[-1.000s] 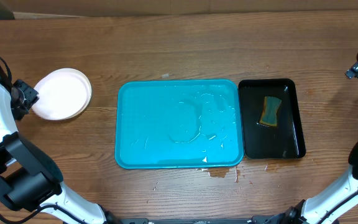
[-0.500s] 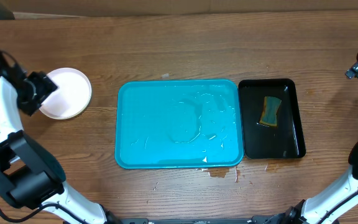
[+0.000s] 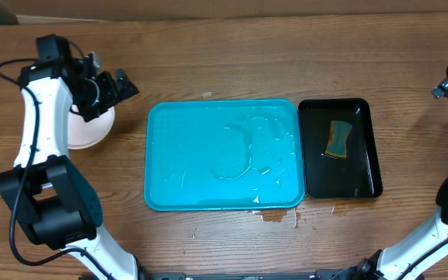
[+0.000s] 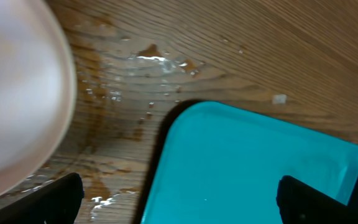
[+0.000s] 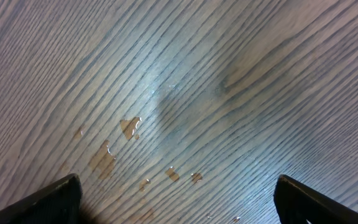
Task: Clean dirty plates on tray and stack at the side
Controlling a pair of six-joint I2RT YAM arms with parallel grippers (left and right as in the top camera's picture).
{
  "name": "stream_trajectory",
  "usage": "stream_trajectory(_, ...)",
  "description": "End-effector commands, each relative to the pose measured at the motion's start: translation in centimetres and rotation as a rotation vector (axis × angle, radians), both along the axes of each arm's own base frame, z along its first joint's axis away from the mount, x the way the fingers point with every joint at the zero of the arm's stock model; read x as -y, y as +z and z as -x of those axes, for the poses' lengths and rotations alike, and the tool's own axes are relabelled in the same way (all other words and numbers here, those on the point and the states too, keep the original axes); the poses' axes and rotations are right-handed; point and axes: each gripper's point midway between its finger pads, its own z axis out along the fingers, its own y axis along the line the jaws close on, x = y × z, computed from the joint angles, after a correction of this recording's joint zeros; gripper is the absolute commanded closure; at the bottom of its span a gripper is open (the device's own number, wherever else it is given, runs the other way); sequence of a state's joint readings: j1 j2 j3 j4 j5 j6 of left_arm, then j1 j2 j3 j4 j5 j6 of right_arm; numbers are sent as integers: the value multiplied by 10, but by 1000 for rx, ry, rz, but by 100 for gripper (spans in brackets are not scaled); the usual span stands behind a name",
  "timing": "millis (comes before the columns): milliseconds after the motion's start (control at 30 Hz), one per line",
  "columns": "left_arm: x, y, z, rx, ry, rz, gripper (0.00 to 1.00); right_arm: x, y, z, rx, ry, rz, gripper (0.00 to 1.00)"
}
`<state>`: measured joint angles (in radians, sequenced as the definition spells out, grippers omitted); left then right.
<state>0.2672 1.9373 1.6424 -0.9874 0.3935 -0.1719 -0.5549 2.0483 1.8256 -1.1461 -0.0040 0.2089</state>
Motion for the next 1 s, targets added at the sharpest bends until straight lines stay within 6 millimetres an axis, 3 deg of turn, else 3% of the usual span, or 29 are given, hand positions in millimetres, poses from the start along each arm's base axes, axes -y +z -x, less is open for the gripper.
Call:
stream_trajectory(0,15,12,0,36,-56,4,0,1,15,-3,38,-3,12,0)
stream_trajectory(667,18,12,0,35,-62,1,0,-5,21,-7,49,12,19,0)
stream_trajectory(833,18,12,0,35,-62,1,0,-31,60,-16,128,72,63,0)
stream_trajectory(967,18,12,0,35,-62,1,0,-68,105,-24,222,155,105,0)
